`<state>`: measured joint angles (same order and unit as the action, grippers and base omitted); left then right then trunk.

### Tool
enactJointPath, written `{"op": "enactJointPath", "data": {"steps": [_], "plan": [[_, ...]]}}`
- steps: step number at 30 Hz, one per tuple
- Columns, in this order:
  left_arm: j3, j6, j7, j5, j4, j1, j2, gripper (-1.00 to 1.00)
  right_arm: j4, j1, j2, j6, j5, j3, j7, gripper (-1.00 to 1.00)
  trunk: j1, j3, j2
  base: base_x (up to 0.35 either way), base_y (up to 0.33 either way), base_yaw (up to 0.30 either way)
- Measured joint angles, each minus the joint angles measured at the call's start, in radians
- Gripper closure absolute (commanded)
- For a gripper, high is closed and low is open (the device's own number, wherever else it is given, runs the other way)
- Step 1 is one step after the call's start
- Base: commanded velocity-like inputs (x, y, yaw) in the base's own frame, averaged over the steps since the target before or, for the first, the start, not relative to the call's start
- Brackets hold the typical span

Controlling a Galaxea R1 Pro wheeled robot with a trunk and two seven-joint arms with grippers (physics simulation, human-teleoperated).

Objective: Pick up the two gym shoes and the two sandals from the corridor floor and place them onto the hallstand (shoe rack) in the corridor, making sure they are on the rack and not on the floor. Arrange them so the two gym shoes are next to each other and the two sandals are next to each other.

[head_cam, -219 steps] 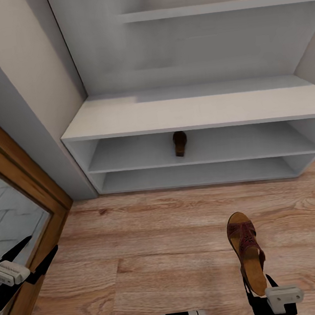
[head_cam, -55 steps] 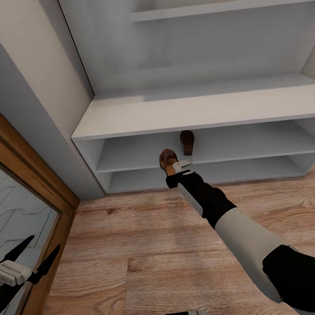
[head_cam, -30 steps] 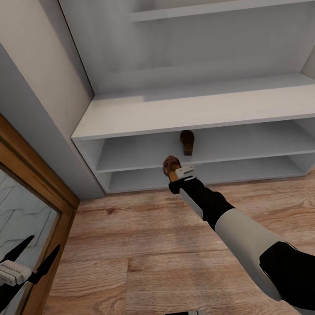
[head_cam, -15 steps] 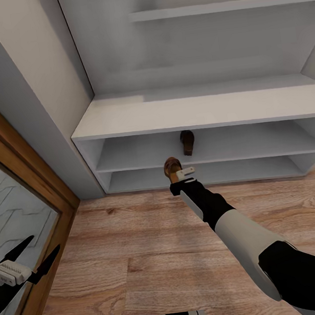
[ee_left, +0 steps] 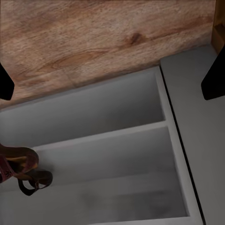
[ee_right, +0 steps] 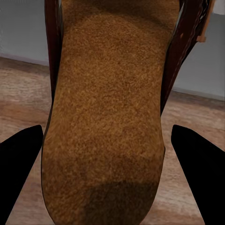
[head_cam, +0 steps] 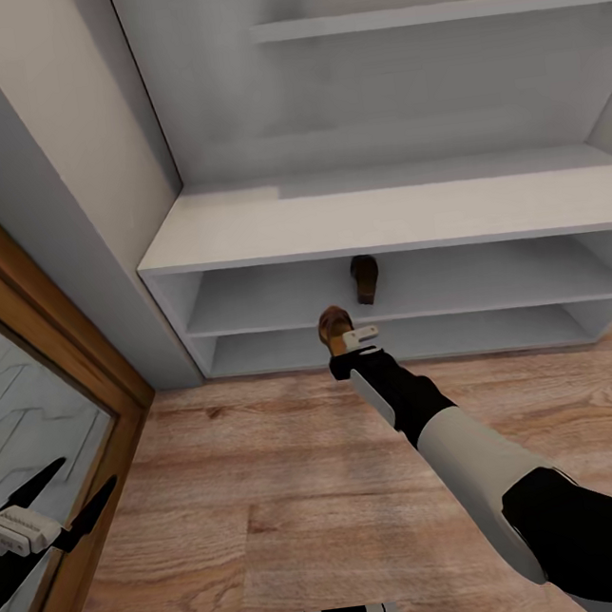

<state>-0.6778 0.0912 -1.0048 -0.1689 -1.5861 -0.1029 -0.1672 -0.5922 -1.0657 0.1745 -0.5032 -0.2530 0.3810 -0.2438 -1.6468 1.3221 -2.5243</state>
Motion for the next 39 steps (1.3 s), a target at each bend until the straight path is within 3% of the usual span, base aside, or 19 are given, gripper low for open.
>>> {"op": "enactJointPath", "data": {"steps": [39], "plan": [[0.001, 0.001, -0.003, -0.001, 0.000, 0.000, 0.000, -1.00, 0.002, 0.000, 0.000, 0.001, -0.008, 0.000, 0.000, 1.00, 0.000, 0.000, 0.000, 0.078, 0.000, 0.000]]}}
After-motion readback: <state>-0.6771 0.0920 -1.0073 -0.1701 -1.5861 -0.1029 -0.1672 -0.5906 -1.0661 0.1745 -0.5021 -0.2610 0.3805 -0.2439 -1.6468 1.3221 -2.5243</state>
